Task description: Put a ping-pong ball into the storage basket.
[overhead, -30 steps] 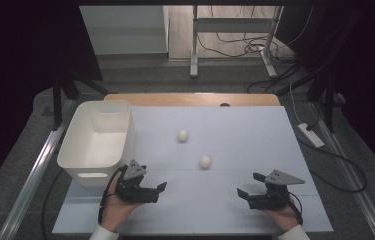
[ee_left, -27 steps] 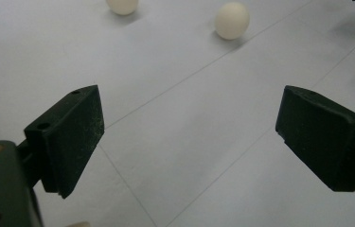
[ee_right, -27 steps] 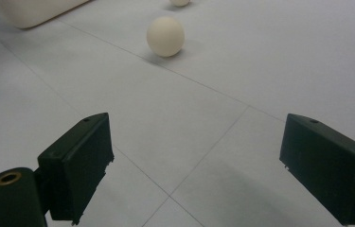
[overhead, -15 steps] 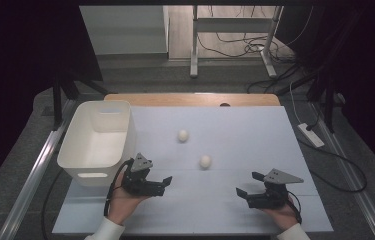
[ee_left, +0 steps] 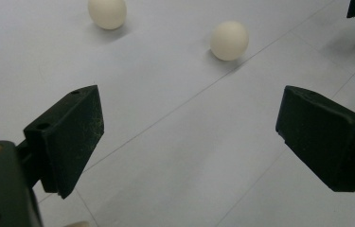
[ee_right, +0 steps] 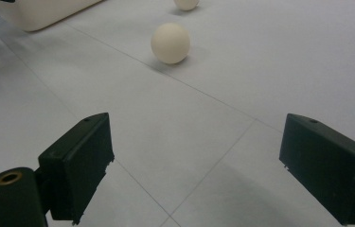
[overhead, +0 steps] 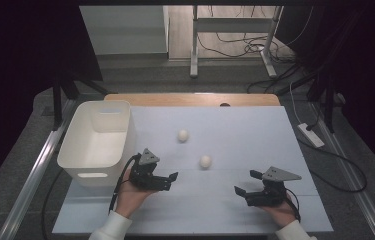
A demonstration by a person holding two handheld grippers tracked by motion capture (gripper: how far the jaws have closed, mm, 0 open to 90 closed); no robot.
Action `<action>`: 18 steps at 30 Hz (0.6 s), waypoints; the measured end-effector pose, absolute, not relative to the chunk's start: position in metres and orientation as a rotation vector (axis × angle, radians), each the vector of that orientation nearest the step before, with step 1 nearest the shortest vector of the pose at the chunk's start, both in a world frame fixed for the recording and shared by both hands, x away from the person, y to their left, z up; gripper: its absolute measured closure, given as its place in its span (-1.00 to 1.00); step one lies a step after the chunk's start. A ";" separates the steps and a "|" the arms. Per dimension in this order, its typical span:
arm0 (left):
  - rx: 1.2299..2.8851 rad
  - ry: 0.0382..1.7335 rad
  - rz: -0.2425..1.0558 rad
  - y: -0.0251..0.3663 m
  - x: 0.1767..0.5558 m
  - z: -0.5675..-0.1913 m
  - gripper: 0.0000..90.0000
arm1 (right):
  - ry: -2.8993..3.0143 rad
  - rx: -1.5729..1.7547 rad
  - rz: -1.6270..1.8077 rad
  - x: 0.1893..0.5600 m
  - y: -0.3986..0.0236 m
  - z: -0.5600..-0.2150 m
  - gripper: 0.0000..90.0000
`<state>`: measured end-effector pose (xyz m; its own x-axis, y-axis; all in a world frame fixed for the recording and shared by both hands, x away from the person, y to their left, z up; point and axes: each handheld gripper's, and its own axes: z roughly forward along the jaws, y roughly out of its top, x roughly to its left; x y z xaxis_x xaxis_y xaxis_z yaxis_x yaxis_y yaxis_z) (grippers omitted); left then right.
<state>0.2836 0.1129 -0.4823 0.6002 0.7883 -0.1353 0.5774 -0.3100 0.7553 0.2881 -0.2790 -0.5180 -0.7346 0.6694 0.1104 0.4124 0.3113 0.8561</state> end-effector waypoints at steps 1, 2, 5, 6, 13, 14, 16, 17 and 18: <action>2.013 1.080 0.329 0.113 0.285 -0.482 -0.79 | 2.316 0.981 1.388 0.288 -0.279 -0.518 -0.77; 2.009 1.076 0.322 0.112 0.287 -0.481 -0.79 | 2.316 0.981 1.386 0.288 -0.278 -0.518 -0.77; 2.015 1.068 0.327 0.111 0.290 -0.479 -0.79 | 2.323 0.984 1.373 0.289 -0.278 -0.519 -0.77; 2.020 1.064 0.331 0.110 0.292 -0.477 -0.79 | 2.319 0.990 1.380 0.289 -0.278 -0.520 -0.77; 2.026 1.044 0.343 0.104 0.303 -0.470 -0.79 | 2.309 0.995 1.391 0.288 -0.281 -0.518 -0.77; 2.030 1.040 0.345 0.102 0.304 -0.469 -0.79 | 2.309 0.993 1.390 0.288 -0.281 -0.518 -0.77; 2.033 1.037 0.345 0.101 0.307 -0.468 -0.79 | 2.309 0.993 1.390 0.288 -0.281 -0.518 -0.77; 2.034 1.037 0.339 0.100 0.308 -0.467 -0.79 | 2.309 0.992 1.390 0.288 -0.281 -0.518 -0.77; 2.033 1.040 0.333 0.100 0.310 -0.467 -0.79 | 2.309 0.992 1.390 0.288 -0.281 -0.518 -0.77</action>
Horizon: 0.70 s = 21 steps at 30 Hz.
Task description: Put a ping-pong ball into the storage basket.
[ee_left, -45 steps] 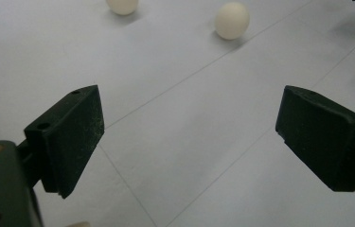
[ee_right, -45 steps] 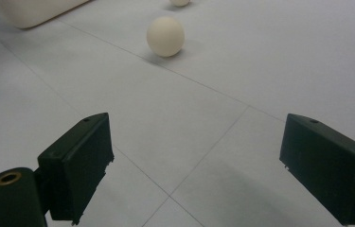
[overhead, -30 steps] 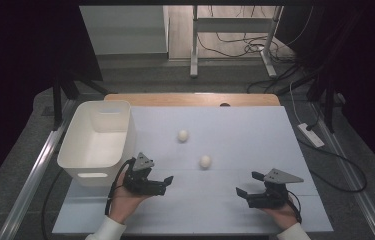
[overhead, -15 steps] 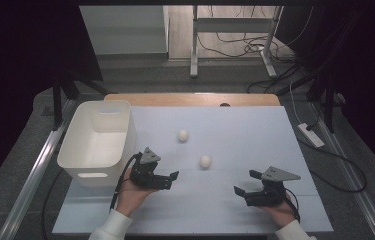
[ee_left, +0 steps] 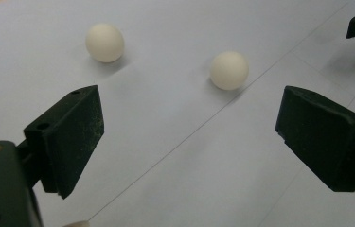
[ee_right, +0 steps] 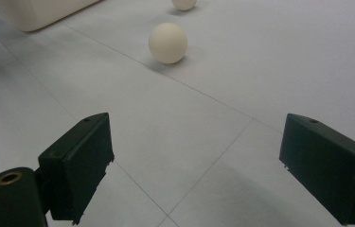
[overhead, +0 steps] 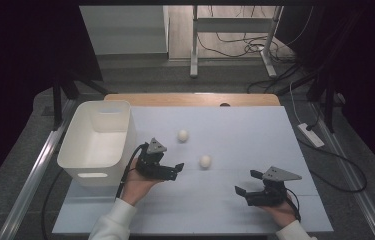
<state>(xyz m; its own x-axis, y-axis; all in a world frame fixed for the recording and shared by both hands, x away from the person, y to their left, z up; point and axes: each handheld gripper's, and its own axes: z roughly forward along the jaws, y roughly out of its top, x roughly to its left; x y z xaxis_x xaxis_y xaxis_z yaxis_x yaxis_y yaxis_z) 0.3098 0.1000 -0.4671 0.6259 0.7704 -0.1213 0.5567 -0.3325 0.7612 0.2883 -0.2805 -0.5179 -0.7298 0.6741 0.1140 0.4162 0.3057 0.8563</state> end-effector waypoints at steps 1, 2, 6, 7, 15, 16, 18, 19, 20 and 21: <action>2.035 1.042 0.329 0.100 0.312 -0.467 -0.79 | 2.310 0.991 1.389 0.289 -0.281 -0.518 -0.77; 2.032 1.044 0.331 0.100 0.313 -0.466 -0.79 | 2.312 0.991 1.386 0.289 -0.280 -0.518 -0.77; 2.039 1.043 0.348 0.098 0.317 -0.463 -0.79 | 2.312 0.991 1.389 0.290 -0.280 -0.518 -0.77; 2.039 1.042 0.349 0.098 0.319 -0.462 -0.79 | 2.312 0.991 1.388 0.290 -0.280 -0.519 -0.77; 2.032 1.038 0.341 0.094 0.332 -0.456 -0.79 | 2.315 0.995 1.402 0.290 -0.279 -0.518 -0.77; 2.034 1.038 0.339 0.093 0.333 -0.456 -0.79 | 2.316 0.996 1.402 0.290 -0.279 -0.518 -0.77; 2.034 1.042 0.336 0.092 0.336 -0.455 -0.79 | 2.316 0.996 1.399 0.290 -0.279 -0.518 -0.77; 2.033 1.043 0.333 0.092 0.338 -0.454 -0.79 | 2.316 0.999 1.400 0.290 -0.279 -0.518 -0.77; 2.030 1.047 0.329 0.091 0.341 -0.454 -0.79 | 2.315 0.998 1.401 0.290 -0.280 -0.518 -0.77; 2.031 1.048 0.325 0.091 0.342 -0.453 -0.78 | 2.314 0.999 1.400 0.290 -0.280 -0.518 -0.77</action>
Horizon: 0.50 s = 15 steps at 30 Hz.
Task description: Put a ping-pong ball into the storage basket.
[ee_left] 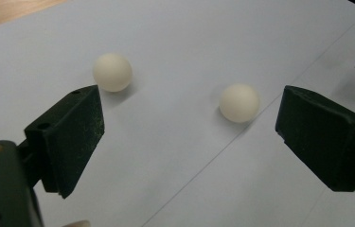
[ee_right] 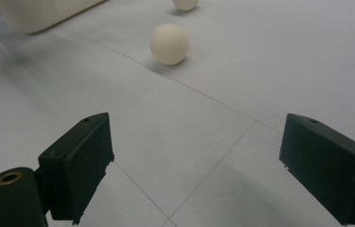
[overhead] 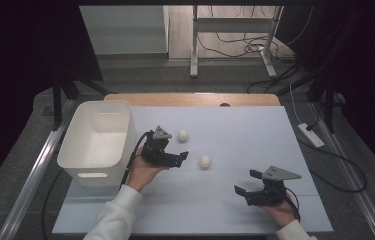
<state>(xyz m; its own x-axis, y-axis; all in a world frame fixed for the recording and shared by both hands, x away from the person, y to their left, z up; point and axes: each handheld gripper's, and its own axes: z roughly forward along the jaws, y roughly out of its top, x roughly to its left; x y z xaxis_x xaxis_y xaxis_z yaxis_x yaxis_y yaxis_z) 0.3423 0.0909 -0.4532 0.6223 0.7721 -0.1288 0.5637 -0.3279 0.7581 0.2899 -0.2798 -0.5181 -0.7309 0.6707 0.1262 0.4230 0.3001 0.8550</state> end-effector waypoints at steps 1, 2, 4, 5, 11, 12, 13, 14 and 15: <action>2.031 1.048 0.325 0.091 0.342 -0.453 -0.78 | 2.314 0.999 1.400 0.290 -0.280 -0.518 -0.77; 2.033 1.051 0.328 0.090 0.345 -0.453 -0.78 | 2.314 0.996 1.399 0.290 -0.280 -0.518 -0.77; 2.039 1.051 0.330 0.089 0.348 -0.452 -0.78 | 2.314 0.995 1.396 0.290 -0.280 -0.518 -0.77; 2.040 1.052 0.330 0.088 0.349 -0.452 -0.78 | 2.314 0.995 1.396 0.290 -0.280 -0.518 -0.77; 2.050 1.055 0.338 0.086 0.355 -0.449 -0.78 | 2.313 0.996 1.397 0.290 -0.280 -0.519 -0.77; 2.053 1.054 0.341 0.085 0.356 -0.448 -0.78 | 2.313 0.997 1.397 0.290 -0.280 -0.519 -0.77; 2.052 1.054 0.342 0.084 0.357 -0.448 -0.78 | 2.313 0.998 1.397 0.291 -0.280 -0.519 -0.77; 2.054 1.053 0.342 0.084 0.358 -0.448 -0.78 | 2.314 0.996 1.396 0.291 -0.280 -0.519 -0.77; 2.054 1.055 0.342 0.083 0.360 -0.448 -0.78 | 2.314 0.996 1.395 0.291 -0.280 -0.519 -0.77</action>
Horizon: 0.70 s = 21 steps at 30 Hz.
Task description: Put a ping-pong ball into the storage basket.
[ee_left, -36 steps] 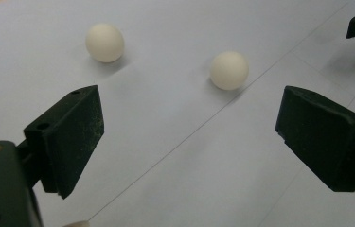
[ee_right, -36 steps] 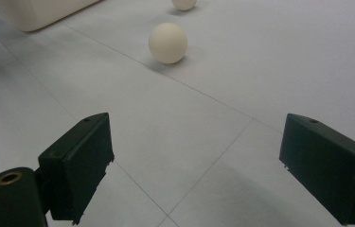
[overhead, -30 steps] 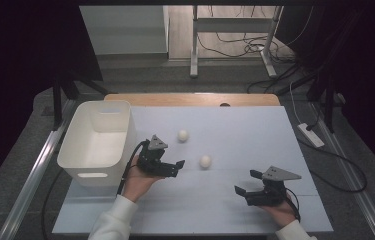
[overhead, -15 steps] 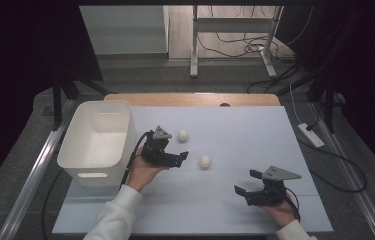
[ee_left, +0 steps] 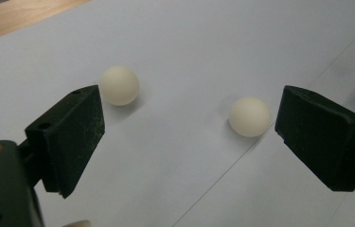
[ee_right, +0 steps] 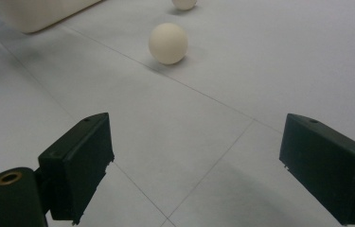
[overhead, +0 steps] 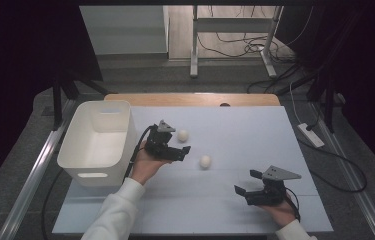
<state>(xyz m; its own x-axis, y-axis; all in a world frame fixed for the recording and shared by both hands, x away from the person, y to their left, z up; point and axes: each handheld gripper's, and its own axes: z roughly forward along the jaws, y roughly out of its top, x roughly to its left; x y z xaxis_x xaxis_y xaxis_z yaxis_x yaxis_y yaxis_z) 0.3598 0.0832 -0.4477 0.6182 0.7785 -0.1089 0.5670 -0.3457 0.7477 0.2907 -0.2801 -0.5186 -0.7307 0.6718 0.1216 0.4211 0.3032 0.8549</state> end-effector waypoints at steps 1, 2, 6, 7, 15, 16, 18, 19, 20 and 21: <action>2.056 1.054 0.343 0.082 0.361 -0.448 -0.78 | 2.314 0.998 1.396 0.291 -0.280 -0.519 -0.77; 2.062 1.053 0.350 0.081 0.363 -0.447 -0.78 | 2.316 0.997 1.392 0.291 -0.280 -0.519 -0.77; 2.073 1.054 0.355 0.079 0.367 -0.448 -0.78 | 2.319 0.998 1.390 0.291 -0.280 -0.519 -0.77; 2.076 1.056 0.357 0.079 0.369 -0.448 -0.78 | 2.319 0.998 1.390 0.291 -0.280 -0.519 -0.77; 2.077 1.074 0.342 0.076 0.379 -0.451 -0.78 | 2.319 0.999 1.394 0.291 -0.280 -0.519 -0.77; 2.072 1.076 0.337 0.076 0.380 -0.451 -0.78 | 2.320 0.999 1.393 0.291 -0.280 -0.519 -0.77; 2.064 1.080 0.333 0.076 0.381 -0.451 -0.78 | 2.320 0.999 1.392 0.291 -0.280 -0.519 -0.77; 2.061 1.078 0.331 0.077 0.383 -0.451 -0.78 | 2.321 0.999 1.392 0.291 -0.280 -0.519 -0.77; 2.056 1.084 0.332 0.076 0.384 -0.451 -0.77 | 2.321 0.999 1.393 0.291 -0.280 -0.519 -0.77; 2.060 1.082 0.331 0.076 0.385 -0.450 -0.77 | 2.320 0.999 1.392 0.291 -0.280 -0.519 -0.77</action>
